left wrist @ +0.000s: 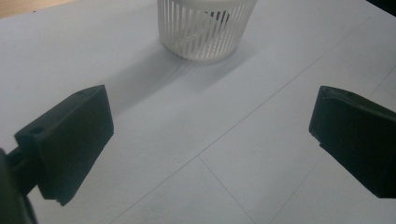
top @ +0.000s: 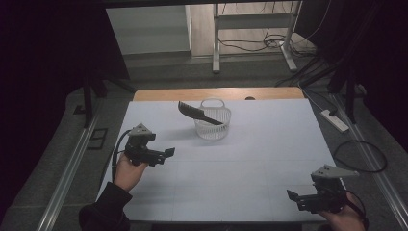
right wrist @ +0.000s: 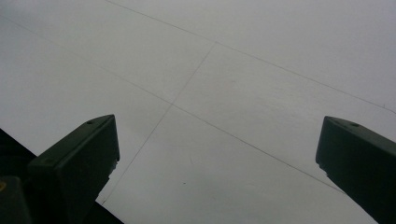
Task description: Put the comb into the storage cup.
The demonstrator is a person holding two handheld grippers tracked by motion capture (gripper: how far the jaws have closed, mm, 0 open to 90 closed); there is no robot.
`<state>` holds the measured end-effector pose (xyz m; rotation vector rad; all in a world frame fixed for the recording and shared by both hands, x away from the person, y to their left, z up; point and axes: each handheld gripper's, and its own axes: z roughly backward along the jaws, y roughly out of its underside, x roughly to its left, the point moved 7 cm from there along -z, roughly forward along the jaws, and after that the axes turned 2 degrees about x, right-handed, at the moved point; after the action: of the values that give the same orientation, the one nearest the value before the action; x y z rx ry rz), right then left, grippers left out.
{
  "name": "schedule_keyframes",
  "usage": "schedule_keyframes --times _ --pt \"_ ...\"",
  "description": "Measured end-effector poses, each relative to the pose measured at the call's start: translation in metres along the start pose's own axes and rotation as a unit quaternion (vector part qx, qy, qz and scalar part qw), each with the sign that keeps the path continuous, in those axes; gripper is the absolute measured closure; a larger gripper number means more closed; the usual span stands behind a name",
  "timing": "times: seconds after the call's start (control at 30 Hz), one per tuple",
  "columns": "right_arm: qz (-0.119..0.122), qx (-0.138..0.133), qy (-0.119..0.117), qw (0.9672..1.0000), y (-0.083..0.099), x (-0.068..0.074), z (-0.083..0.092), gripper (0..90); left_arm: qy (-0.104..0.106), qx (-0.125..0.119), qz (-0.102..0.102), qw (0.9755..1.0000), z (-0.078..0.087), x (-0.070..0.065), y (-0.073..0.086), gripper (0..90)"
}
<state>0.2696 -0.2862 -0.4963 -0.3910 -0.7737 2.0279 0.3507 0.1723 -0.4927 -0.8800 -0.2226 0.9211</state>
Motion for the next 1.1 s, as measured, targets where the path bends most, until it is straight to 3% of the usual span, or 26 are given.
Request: schedule_keyframes --times 1.1 --pt "0.006 -0.001 0.001 1.0 0.0 0.001 0.0 0.0 0.0 -0.005 0.018 0.9998 0.028 -0.007 0.023 0.1"
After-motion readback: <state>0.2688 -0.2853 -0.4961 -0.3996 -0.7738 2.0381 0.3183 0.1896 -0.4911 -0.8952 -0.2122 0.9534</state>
